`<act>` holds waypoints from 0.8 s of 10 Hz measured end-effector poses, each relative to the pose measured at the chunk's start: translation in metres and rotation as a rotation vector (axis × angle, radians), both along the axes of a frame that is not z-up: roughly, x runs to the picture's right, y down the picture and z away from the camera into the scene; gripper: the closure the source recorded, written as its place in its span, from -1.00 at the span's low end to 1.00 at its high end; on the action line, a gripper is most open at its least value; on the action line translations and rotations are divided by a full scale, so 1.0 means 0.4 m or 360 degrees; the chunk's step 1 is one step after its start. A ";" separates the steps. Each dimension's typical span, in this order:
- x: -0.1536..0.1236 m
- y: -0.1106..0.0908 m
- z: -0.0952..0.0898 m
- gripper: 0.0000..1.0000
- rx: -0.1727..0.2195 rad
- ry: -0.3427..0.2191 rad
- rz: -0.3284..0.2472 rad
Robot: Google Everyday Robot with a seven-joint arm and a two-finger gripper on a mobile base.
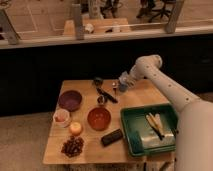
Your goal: Place towel in plastic cup
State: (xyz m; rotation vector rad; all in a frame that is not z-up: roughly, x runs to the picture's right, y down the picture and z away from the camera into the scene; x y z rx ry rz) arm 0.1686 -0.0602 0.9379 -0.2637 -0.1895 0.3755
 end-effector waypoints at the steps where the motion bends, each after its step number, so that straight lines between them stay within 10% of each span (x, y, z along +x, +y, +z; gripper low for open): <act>1: -0.011 -0.003 -0.001 -0.60 0.0003 -0.0017 0.0004; 8: 0.019 -0.025 -0.076 -0.60 -0.0049 -0.0118 0.0004</act>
